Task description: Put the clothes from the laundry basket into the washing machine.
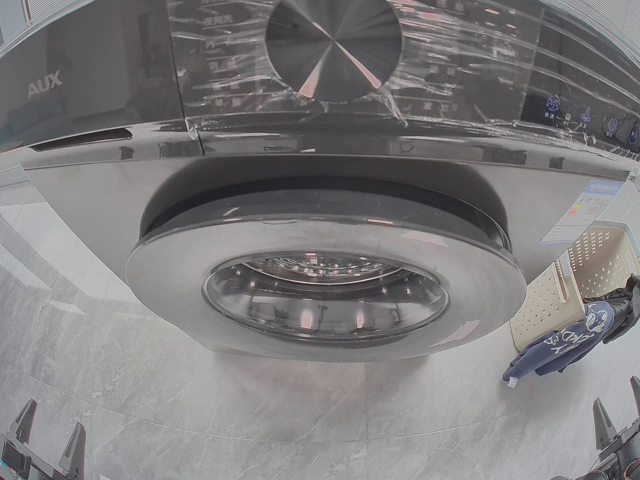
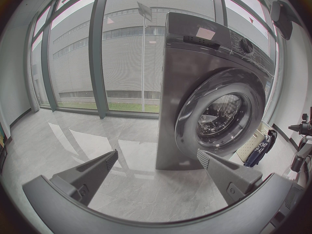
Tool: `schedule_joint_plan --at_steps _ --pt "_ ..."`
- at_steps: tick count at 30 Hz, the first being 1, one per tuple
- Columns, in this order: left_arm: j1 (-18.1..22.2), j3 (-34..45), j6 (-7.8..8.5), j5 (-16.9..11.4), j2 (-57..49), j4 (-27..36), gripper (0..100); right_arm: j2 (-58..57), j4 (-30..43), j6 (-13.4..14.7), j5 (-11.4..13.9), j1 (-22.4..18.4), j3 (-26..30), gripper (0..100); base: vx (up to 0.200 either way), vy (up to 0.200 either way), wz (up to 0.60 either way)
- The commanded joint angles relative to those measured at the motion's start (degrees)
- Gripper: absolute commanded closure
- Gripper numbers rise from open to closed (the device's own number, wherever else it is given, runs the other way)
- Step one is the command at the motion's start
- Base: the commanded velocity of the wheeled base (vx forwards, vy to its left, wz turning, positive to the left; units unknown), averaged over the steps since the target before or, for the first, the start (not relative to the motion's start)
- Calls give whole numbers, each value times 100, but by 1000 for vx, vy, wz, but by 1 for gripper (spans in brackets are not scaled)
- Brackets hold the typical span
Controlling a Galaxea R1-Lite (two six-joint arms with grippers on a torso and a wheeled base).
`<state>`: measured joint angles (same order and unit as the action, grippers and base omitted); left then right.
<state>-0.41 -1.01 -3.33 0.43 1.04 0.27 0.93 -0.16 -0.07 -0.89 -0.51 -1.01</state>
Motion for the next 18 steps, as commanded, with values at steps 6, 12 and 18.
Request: schedule_joint_plan --at_steps 6,12,18 --pt "-11 92 -1 1 -104 0 0 -93 -2 -1 1 7 101 0 0 0 0" --pt "-2 92 -1 1 -104 0 0 -93 -2 -1 1 7 101 0 0 0 0" --pt "-2 92 -1 1 -104 0 0 -93 -2 7 -8 -2 101 0 0 0 0"
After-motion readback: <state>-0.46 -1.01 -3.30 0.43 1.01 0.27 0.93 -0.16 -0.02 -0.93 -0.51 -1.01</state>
